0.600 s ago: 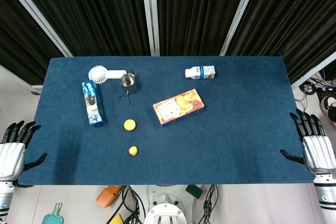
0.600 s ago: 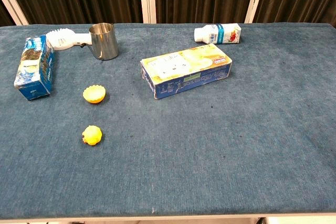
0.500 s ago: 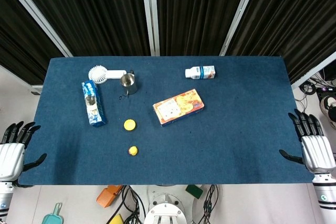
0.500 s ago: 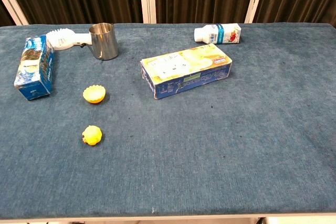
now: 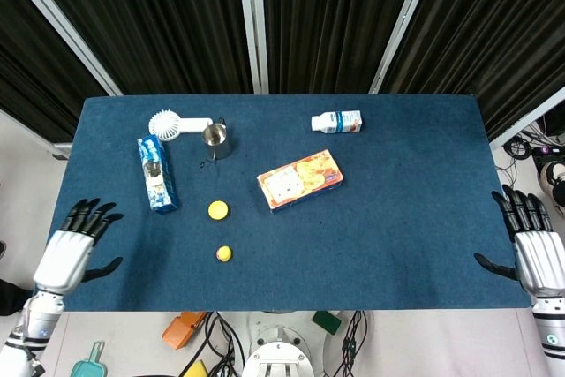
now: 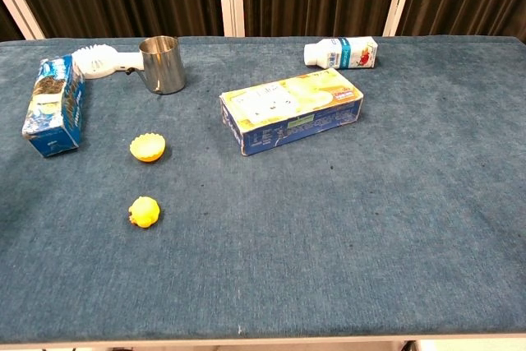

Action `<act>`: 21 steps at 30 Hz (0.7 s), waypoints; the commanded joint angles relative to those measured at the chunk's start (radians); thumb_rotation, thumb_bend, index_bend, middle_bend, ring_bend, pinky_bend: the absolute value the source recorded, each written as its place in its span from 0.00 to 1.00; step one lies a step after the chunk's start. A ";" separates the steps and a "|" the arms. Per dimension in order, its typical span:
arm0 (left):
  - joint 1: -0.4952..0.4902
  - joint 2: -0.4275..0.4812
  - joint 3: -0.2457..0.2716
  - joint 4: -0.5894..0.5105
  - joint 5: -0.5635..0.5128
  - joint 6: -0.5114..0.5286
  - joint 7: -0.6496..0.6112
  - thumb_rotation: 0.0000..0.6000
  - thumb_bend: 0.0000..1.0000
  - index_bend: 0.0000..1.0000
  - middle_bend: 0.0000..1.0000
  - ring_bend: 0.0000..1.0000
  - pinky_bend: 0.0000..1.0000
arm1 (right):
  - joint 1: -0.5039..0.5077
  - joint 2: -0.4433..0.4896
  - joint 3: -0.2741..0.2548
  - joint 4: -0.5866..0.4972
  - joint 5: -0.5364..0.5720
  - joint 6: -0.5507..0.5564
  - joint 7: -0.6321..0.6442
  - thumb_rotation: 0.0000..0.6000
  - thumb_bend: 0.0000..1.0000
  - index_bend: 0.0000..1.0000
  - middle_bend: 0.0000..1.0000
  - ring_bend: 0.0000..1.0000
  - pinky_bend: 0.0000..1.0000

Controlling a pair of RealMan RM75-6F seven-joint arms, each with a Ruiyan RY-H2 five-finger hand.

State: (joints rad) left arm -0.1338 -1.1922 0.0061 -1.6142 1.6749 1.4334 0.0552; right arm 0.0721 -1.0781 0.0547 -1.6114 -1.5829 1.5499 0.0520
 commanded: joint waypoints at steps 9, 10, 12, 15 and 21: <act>-0.216 -0.189 -0.001 0.056 0.057 -0.270 0.057 1.00 0.22 0.27 0.12 0.00 0.00 | -0.016 0.007 -0.004 -0.022 -0.001 0.017 -0.027 1.00 0.15 0.00 0.04 0.00 0.06; -0.228 -0.202 -0.001 0.060 0.053 -0.285 0.067 1.00 0.22 0.27 0.12 0.00 0.00 | -0.017 0.007 -0.004 -0.024 0.000 0.017 -0.030 1.00 0.15 0.00 0.04 0.00 0.06; -0.242 -0.220 -0.003 0.067 0.046 -0.304 0.080 1.00 0.22 0.28 0.12 0.00 0.00 | -0.018 0.007 -0.004 -0.027 0.000 0.017 -0.033 1.00 0.15 0.00 0.04 0.00 0.06; -0.258 -0.245 -0.004 0.081 0.029 -0.324 0.105 1.00 0.22 0.29 0.12 0.00 0.00 | -0.019 0.007 -0.004 -0.029 0.001 0.016 -0.037 1.00 0.15 0.00 0.04 0.00 0.06; -0.278 -0.288 0.003 0.116 0.001 -0.350 0.131 1.00 0.24 0.34 0.10 0.00 0.00 | -0.017 0.003 -0.003 -0.028 0.007 0.008 -0.039 1.00 0.15 0.00 0.04 0.00 0.06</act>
State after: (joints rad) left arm -0.4071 -1.4731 0.0073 -1.5049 1.6808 1.0880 0.1798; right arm 0.0544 -1.0746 0.0517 -1.6395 -1.5758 1.5581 0.0132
